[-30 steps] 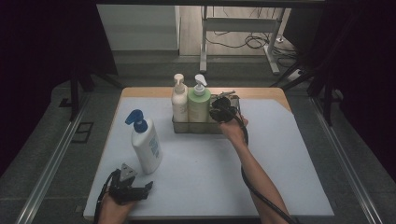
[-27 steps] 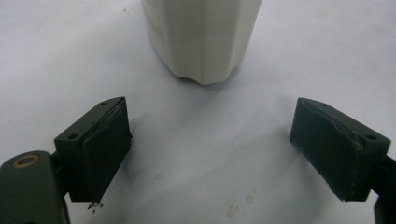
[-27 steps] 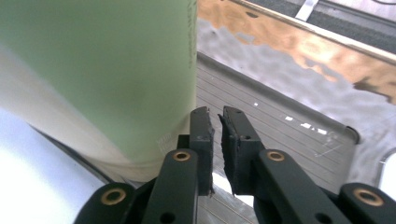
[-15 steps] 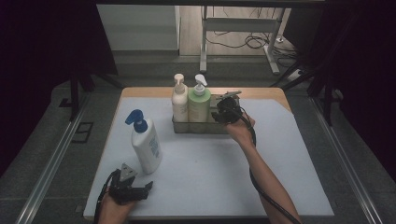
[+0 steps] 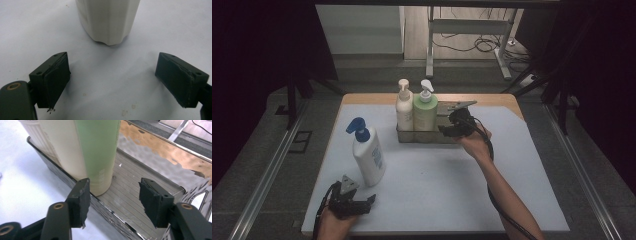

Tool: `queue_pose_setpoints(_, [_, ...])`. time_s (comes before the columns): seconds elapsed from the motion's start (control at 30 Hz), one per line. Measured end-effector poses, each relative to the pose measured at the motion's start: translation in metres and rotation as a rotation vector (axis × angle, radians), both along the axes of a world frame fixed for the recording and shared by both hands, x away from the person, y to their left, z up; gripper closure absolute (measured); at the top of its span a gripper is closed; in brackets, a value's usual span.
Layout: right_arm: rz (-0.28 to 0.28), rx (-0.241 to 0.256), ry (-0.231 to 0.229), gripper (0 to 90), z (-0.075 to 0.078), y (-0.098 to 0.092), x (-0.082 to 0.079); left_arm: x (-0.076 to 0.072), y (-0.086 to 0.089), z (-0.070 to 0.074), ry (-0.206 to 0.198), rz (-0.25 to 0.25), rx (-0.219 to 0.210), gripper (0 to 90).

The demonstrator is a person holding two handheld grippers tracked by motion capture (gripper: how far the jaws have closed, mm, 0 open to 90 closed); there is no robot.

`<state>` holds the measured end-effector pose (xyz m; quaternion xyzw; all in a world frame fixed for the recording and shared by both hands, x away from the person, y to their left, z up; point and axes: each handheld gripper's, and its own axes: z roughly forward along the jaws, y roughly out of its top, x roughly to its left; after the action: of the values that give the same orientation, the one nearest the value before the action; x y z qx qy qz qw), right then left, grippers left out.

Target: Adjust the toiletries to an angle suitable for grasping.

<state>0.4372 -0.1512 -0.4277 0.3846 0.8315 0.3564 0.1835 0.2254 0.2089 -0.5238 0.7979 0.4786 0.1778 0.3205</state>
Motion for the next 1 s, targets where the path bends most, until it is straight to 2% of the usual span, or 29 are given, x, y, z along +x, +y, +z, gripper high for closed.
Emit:
queue_pose_setpoints(0.3, [0.052,0.049,-0.015,33.0,0.007,-0.01,-0.015,0.0,0.0,0.0,-0.001,0.0,-0.001,12.1])
queue_pose_setpoints(0.53, [0.094,0.026,-0.028,28.4,0.01,-0.014,-0.031,0.0,0.0,0.0,-0.001,0.0,-0.001,12.1])
queue_pose_setpoints(1.0, [0.169,0.032,-0.011,16.6,0.014,-0.027,-0.058,0.0,0.0,0.0,-0.002,0.0,-0.001,12.1])
